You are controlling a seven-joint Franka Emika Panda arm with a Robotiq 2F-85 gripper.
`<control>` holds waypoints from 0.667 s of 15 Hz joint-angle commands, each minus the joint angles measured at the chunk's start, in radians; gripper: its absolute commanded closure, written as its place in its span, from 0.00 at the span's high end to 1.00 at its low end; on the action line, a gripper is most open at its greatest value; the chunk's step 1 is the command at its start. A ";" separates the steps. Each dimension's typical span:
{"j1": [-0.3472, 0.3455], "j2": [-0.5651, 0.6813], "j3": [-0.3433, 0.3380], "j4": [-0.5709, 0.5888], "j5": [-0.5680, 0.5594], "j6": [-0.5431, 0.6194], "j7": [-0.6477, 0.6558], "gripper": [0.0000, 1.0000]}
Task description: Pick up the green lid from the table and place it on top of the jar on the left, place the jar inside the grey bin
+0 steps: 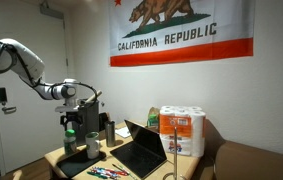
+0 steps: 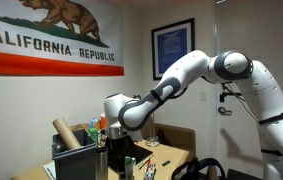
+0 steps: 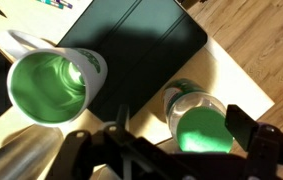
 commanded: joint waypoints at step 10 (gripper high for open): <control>0.026 0.108 0.021 0.059 0.002 -0.007 -0.121 1.00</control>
